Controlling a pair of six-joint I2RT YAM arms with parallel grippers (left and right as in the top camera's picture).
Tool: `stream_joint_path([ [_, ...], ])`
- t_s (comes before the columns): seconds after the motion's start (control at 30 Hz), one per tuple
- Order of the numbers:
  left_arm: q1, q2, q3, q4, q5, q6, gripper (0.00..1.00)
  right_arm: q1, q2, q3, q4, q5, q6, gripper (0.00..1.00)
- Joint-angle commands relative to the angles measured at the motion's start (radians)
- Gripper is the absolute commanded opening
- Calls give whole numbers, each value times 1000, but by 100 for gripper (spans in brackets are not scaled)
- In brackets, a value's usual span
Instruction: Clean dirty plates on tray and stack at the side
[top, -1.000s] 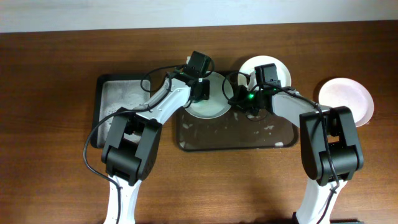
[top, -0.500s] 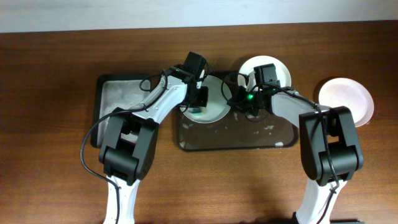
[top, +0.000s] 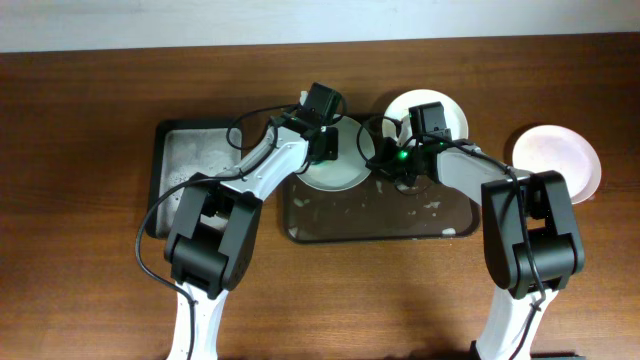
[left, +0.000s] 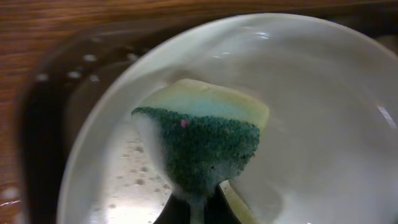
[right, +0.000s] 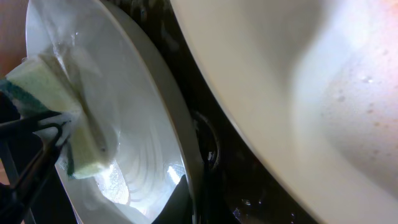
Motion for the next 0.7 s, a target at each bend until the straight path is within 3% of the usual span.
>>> stream_joint_path([
  [0.0,11,39,-16,-51,-117,-31,1,0,24,-18,-17,35,-14,4],
  [0.07,8,39,-16,-122,-116,-84,1,0,24,-18,-17,35,-14,4],
  [0.2,-8,39,-16,-292,-28,-81,1,0,24,-18,-16,35,-14,4],
  [0.27,-13,39,-16,-303,205,77,1,0,24,-18,-16,35,-14,4],
  [0.43,-8,39,-16,-252,546,199,1,0,24,-18,-17,35,-14,4],
  [0.5,3,39,-16,-224,591,199,1,0,24,-18,-17,35,-14,4],
  [0.67,43,39,-16,-89,544,184,1,0,24,-18,-17,32,-14,4],
])
